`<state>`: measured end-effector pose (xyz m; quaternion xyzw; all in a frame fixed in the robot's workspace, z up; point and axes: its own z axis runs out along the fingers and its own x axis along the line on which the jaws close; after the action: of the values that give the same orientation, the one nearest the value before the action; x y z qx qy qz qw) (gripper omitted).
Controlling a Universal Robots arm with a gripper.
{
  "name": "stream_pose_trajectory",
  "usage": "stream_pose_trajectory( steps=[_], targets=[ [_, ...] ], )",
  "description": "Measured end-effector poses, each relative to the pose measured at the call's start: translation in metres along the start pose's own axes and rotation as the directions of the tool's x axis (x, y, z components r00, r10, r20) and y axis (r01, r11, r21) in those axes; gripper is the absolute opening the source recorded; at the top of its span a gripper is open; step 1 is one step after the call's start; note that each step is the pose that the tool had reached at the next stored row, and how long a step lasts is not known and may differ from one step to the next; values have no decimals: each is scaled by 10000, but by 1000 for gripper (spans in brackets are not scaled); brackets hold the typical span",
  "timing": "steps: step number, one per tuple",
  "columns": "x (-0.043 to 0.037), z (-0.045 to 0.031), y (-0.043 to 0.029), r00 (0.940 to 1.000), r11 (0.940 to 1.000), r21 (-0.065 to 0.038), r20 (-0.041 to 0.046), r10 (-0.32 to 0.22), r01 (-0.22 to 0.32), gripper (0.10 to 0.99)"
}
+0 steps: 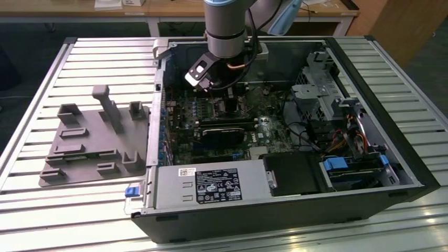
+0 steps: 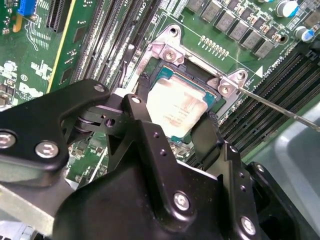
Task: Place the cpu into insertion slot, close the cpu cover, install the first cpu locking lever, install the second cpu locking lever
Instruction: 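Place the cpu into insertion slot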
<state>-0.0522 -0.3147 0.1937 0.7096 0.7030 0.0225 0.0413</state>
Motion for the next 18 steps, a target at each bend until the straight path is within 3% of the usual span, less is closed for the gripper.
stream_pose_trajectory(
  steps=[6,13,16,18],
  targets=[
    [-2,-94,9,10000,10000,-1,-1,1,-1,612],
    [-2,-97,9,10000,10000,-1,2,0,0,612],
    [-3,-98,9,10000,10000,0,3,0,0,533],
    [-3,-98,9,10000,10000,0,4,0,0,416]
  ],
)
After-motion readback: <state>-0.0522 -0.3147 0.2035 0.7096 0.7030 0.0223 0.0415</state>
